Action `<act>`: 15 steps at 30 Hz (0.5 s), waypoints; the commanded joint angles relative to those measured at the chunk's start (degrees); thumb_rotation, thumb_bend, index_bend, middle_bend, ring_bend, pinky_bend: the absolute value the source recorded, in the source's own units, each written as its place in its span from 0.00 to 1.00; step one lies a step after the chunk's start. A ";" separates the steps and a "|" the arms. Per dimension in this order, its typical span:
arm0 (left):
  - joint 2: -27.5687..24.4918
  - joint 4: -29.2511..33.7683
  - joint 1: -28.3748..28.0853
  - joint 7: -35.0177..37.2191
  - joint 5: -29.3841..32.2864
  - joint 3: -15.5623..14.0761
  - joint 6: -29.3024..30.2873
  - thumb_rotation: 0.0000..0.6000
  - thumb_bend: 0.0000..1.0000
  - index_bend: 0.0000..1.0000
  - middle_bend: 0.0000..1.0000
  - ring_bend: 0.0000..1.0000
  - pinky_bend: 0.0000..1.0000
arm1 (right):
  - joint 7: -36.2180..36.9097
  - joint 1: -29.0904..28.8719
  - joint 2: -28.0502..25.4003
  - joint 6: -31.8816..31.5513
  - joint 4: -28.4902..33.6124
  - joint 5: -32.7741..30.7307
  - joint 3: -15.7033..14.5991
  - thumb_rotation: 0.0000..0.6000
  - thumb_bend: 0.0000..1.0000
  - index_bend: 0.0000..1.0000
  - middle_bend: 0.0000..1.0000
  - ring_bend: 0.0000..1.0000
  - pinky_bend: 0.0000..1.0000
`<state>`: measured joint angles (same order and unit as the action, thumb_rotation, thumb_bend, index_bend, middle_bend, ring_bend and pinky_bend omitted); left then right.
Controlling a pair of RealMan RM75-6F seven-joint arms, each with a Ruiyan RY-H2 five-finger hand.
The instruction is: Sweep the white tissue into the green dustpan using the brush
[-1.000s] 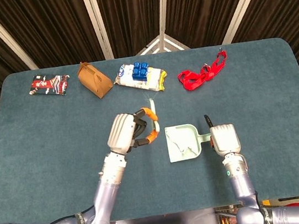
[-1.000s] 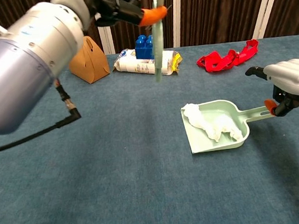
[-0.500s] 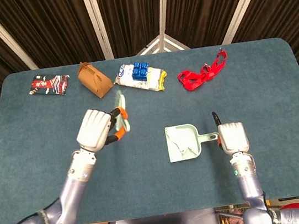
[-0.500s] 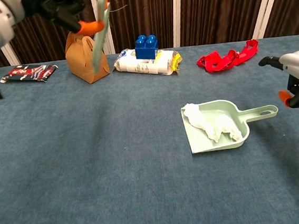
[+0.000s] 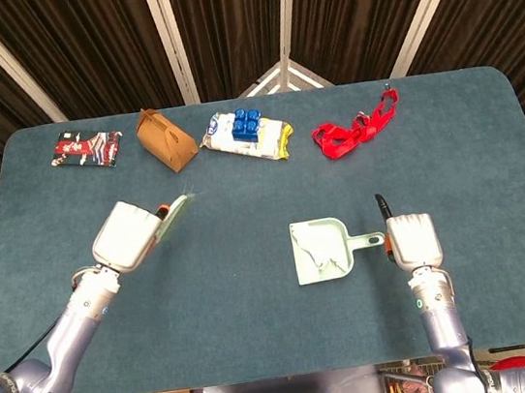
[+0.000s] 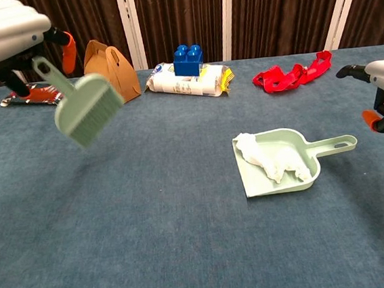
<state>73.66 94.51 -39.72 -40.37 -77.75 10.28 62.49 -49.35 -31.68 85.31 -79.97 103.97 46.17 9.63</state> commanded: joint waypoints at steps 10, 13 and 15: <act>-1.99 4.33 2.22 2.47 2.35 1.16 4.98 1.00 0.00 0.00 0.65 0.85 1.00 | 1.30 0.36 -1.02 -0.43 1.34 1.09 0.15 1.00 0.58 0.00 0.91 0.88 0.92; -3.31 7.72 4.22 4.87 3.08 1.23 7.47 1.00 0.00 0.00 0.55 0.76 0.96 | 2.34 0.82 -2.17 -0.68 2.12 2.20 0.06 1.00 0.58 0.00 0.91 0.88 0.92; -4.84 10.09 6.02 6.92 2.57 0.34 8.97 1.00 0.00 0.00 0.48 0.71 0.92 | 3.50 1.41 -3.29 -0.75 2.69 2.94 -0.15 1.00 0.58 0.00 0.91 0.86 0.90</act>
<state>70.42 102.27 -35.61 -35.55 -75.11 11.20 69.67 -46.55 -30.70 82.71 -80.62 106.24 48.58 9.63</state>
